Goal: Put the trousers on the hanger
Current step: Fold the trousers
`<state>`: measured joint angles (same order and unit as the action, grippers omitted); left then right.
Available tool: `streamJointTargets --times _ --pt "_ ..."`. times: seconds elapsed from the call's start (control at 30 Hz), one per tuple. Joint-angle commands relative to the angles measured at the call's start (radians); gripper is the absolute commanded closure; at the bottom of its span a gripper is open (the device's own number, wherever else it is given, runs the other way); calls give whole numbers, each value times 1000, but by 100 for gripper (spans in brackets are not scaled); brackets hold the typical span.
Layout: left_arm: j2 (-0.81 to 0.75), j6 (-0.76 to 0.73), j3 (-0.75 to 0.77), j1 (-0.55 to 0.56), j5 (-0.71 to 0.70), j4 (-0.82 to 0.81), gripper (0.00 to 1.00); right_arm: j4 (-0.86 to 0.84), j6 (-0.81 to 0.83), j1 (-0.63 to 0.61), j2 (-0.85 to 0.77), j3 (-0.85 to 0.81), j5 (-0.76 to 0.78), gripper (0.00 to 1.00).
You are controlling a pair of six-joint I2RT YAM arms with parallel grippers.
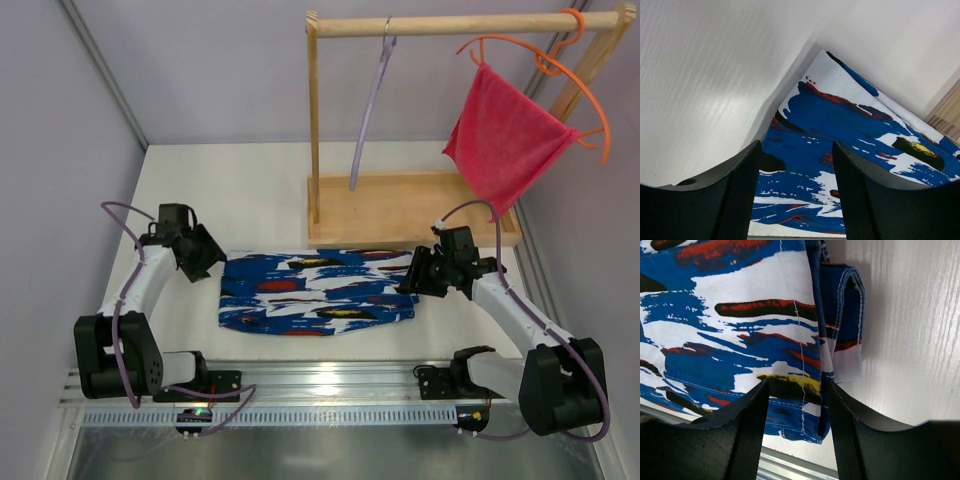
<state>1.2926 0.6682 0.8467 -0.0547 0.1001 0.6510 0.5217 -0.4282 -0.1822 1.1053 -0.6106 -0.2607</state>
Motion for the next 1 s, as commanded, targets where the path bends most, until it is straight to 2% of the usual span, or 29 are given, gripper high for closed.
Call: streamJointTargets --times 0.0,0.17,0.57,0.67,0.7,0.73,0.83,0.97 --pt "11 -19 -3 -5 27 -22 41 -45 -34 -10 -30 8 32 47" --pt "13 -18 -6 -4 30 -31 41 -29 -30 -11 -53 -3 70 47" --pt "34 8 -41 -2 59 -68 41 -117 -70 -56 -18 54 37 52" --pt "37 5 -41 -4 58 -63 41 -114 -73 -59 -10 63 43 67" --pt "37 4 -41 -4 49 -62 41 -111 -76 -62 -13 67 49 81" --pt "37 4 -43 -4 47 -63 41 -106 -80 -63 -15 71 54 86" --pt "56 24 -61 -4 46 -79 41 -91 -112 -63 -25 97 103 96" --pt "114 47 -70 -4 0 -68 40 -57 -178 -92 -13 124 210 96"
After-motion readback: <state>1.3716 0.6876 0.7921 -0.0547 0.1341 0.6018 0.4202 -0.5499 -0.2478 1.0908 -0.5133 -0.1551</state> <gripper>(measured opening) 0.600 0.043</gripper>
